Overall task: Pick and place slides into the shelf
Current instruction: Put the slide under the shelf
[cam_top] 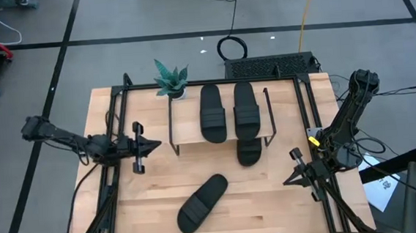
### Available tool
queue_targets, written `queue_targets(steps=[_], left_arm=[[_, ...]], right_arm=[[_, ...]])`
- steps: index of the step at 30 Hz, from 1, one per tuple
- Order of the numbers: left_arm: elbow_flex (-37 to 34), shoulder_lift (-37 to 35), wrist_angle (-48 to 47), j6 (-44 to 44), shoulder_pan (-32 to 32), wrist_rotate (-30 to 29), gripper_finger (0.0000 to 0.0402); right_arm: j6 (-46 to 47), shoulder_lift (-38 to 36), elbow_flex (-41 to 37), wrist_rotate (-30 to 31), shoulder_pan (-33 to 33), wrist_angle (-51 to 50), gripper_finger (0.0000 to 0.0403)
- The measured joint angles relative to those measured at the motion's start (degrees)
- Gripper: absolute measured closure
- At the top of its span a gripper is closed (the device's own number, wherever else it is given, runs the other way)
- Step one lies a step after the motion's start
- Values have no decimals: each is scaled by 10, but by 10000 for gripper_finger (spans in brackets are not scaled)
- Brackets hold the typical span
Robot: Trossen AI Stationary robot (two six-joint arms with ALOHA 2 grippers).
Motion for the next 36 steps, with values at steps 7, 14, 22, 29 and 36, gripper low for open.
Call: queue_targets(steps=[7,14,22,29,36], left_arm=[[-12,2,-59,-52,-17,1,401],[-19,2,-122,-83,-28,30,401],[-19,2,-136,-85,-28,28,399],[-19,2,-136,-84,-28,28,398],[-19,2,-134,-81,-28,6,387]], right_arm=[[-7,0,0,-1,0,-3,403],[-14,9,0,-1,-1,-5,403],[-51,56,0,0,-10,49,403],[-38,70,0,0,-33,77,403],[-37,112,0,-33,-68,79,398]])
